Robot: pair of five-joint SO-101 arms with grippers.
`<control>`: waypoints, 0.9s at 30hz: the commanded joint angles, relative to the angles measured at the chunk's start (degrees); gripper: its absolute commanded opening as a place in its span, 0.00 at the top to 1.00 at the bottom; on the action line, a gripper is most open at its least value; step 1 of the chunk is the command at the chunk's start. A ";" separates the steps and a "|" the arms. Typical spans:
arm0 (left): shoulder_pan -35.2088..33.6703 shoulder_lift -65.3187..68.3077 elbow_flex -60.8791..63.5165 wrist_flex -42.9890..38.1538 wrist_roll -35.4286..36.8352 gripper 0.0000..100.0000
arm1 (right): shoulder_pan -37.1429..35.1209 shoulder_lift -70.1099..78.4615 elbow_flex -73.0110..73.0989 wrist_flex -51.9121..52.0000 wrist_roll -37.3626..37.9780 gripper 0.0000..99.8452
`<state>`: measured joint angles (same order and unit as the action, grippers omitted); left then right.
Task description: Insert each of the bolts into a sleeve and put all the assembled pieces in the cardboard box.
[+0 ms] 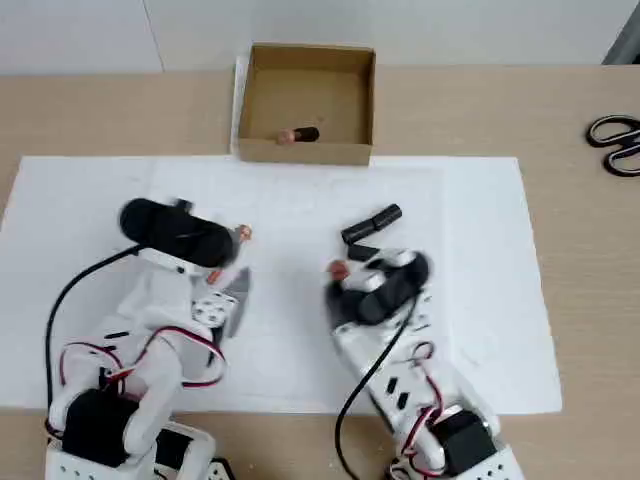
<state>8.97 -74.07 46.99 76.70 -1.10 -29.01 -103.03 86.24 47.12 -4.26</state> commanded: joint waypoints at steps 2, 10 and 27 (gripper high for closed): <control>-5.19 -0.26 -0.22 0.97 -1.41 0.86 | 14.64 -0.66 -3.52 4.44 -0.35 1.00; -9.49 -0.53 1.36 0.88 -1.32 0.86 | 18.77 7.08 -18.90 5.49 0.18 1.00; -9.41 -0.53 4.09 0.44 -1.14 0.86 | 15.34 90.68 -77.98 -17.19 2.55 0.99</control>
<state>-0.44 -74.07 50.59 77.49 -2.24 -11.69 -23.74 19.25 35.34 -2.24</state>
